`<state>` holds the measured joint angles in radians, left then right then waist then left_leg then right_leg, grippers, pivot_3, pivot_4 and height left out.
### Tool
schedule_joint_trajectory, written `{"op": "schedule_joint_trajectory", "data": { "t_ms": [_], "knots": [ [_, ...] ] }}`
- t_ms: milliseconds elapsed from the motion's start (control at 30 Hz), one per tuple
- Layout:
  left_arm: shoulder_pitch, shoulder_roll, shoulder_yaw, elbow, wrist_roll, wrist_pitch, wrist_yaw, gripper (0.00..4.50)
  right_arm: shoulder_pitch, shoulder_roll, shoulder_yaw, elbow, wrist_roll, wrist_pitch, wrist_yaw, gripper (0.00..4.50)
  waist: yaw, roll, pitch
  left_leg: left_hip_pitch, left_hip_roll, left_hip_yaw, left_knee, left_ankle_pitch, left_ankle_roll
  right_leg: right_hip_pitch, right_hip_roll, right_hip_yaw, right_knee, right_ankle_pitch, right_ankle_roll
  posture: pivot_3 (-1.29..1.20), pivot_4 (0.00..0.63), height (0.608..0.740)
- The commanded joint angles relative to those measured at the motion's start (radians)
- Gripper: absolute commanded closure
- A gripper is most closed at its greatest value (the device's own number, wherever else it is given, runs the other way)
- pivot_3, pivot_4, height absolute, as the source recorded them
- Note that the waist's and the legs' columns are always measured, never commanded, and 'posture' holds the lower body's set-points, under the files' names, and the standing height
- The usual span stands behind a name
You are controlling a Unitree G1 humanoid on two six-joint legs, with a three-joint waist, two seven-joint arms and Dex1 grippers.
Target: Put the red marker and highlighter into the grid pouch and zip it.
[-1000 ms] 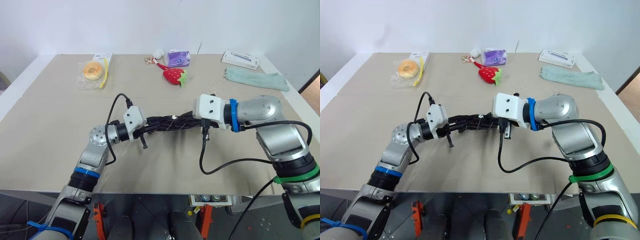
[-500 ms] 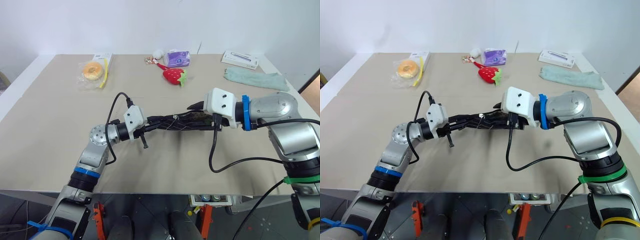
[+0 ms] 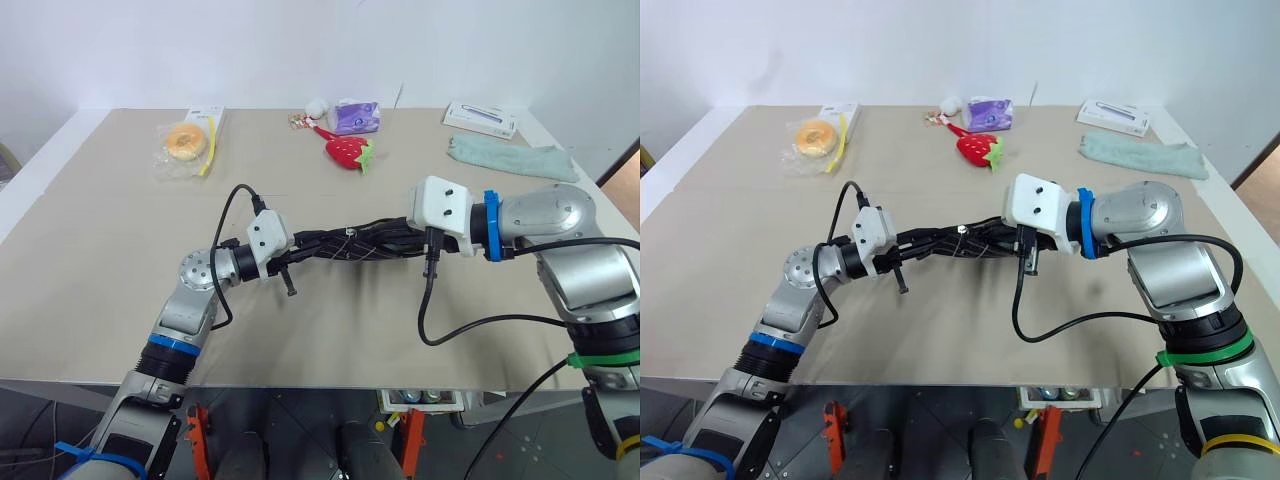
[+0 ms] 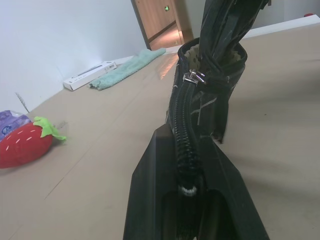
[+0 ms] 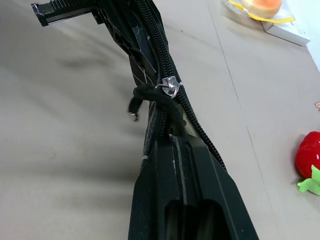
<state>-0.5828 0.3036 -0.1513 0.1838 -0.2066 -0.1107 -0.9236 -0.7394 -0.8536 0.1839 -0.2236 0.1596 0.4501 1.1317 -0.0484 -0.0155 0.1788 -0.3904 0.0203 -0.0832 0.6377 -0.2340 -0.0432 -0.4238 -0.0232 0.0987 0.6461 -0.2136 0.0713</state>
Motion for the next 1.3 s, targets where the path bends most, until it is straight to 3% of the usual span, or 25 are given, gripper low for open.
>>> {"op": "schedule_joint_trajectory", "data": {
  "t_ms": [33,500,733,900,1000,1067,1233,1300],
  "knots": [
    [-0.004,0.005,0.019,-0.029,-0.014,-0.009,0.006,4.5,-0.011,-0.027,-0.058,-0.025,0.021,0.004,0.003,4.46,0.0,0.0,0.0,0.0,0.0,0.0,0.0,0.0,0.0,0.0,0.0,0.0,0.0,0.0,0.0,0.0,0.15,0.739],
    [0.014,0.009,0.02,-0.041,-0.015,-0.006,0.008,4.5,0.132,-0.253,-0.25,0.214,-0.012,-0.071,-0.021,4.46,0.0,0.0,0.0,0.0,0.0,0.001,0.0,0.0,0.0,0.0,0.0,0.001,0.0,0.0,0.0,0.0,0.15,0.739],
    [0.012,0.008,0.019,-0.038,-0.015,-0.006,0.005,4.5,0.172,-0.288,-0.293,0.275,-0.012,-0.1,-0.036,4.46,-0.001,0.0,0.0,0.001,0.0,0.001,0.0,0.0,0.0,0.0,0.0,0.002,0.0,0.0,0.0,0.0,0.15,0.739],
    [0.006,0.01,0.012,-0.034,-0.018,0.009,-0.008,4.5,0.157,-0.254,-0.305,0.237,0.04,-0.051,-0.048,4.46,0.0,0.0,0.0,0.001,0.0,0.002,0.0,0.0,0.0,0.0,0.0,0.002,0.0,0.0,0.0,0.0,0.15,0.739],
    [0.014,0.027,-0.007,-0.04,-0.006,0.037,-0.032,4.5,0.161,-0.244,-0.328,0.23,0.079,-0.011,-0.052,3.49,0.0,0.0,0.0,0.001,0.0,0.002,0.0,0.0,0.0,0.001,0.0,0.002,0.0,0.0,0.0,0.0,0.15,0.739],
    [0.022,0.036,-0.015,-0.048,-0.008,0.059,-0.048,4.5,0.166,-0.243,-0.34,0.221,0.103,0.011,-0.049,2.52,-0.001,0.0,0.0,0.001,0.0,0.002,0.0,0.0,0.0,0.001,0.0,0.002,0.0,0.0,0.0,0.0,0.15,0.739],
    [0.073,0.11,-0.038,-0.135,-0.095,0.259,-0.164,2.42,0.189,-0.242,-0.397,0.218,0.168,0.07,-0.05,0.08,-0.002,0.0,0.0,0.002,0.0,0.002,0.0,0.0,0.0,0.001,0.001,0.002,0.0,0.0,0.0,0.0,0.15,0.739],
    [0.077,0.132,-0.038,-0.165,-0.123,0.331,-0.186,1.49,0.201,-0.247,-0.399,0.233,0.151,0.064,-0.068,0.0,-0.001,0.0,0.0,0.002,0.0,0.002,0.0,0.0,0.0,0.001,0.001,0.002,0.0,0.0,0.0,0.0,0.15,0.739]
  ]
}}
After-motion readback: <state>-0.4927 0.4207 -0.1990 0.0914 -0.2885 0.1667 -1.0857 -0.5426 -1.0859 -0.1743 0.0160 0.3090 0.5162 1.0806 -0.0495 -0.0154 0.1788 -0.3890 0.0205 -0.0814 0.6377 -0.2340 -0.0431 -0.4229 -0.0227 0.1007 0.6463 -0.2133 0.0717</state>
